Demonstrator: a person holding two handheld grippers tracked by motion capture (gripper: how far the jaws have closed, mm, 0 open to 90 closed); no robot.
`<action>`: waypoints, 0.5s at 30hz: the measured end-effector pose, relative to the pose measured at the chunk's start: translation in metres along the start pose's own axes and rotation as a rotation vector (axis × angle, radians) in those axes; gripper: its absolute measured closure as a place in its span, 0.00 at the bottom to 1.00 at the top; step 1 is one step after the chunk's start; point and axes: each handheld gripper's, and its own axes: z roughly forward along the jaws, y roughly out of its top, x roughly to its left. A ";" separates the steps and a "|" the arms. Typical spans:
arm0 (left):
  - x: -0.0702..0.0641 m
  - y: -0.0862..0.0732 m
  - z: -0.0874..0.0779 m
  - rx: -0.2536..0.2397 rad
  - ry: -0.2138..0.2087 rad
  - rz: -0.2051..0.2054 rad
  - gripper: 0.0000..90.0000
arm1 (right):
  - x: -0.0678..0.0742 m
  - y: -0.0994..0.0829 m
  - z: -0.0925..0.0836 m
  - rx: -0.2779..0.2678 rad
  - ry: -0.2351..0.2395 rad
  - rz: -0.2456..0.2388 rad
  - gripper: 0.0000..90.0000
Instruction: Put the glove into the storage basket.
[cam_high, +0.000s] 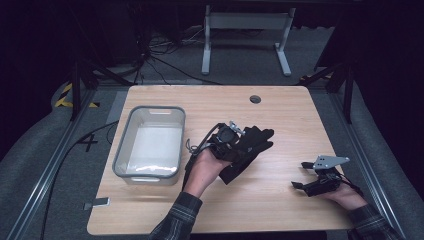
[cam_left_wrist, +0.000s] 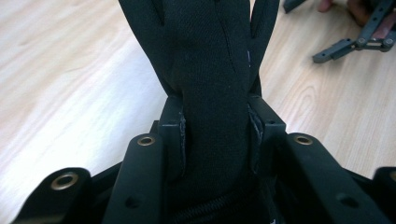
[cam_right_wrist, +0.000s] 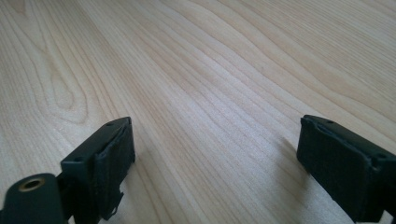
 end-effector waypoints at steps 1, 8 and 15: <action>0.002 0.000 -0.004 -0.004 0.007 -0.002 0.72 | 0.000 0.000 0.000 0.000 0.000 0.000 0.13; 0.022 -0.007 -0.037 -0.035 0.070 -0.043 0.72 | 0.000 0.000 0.000 0.000 -0.001 0.000 0.13; 0.045 -0.022 -0.065 -0.056 0.138 -0.098 0.72 | 0.000 0.000 0.000 0.000 -0.001 0.000 0.13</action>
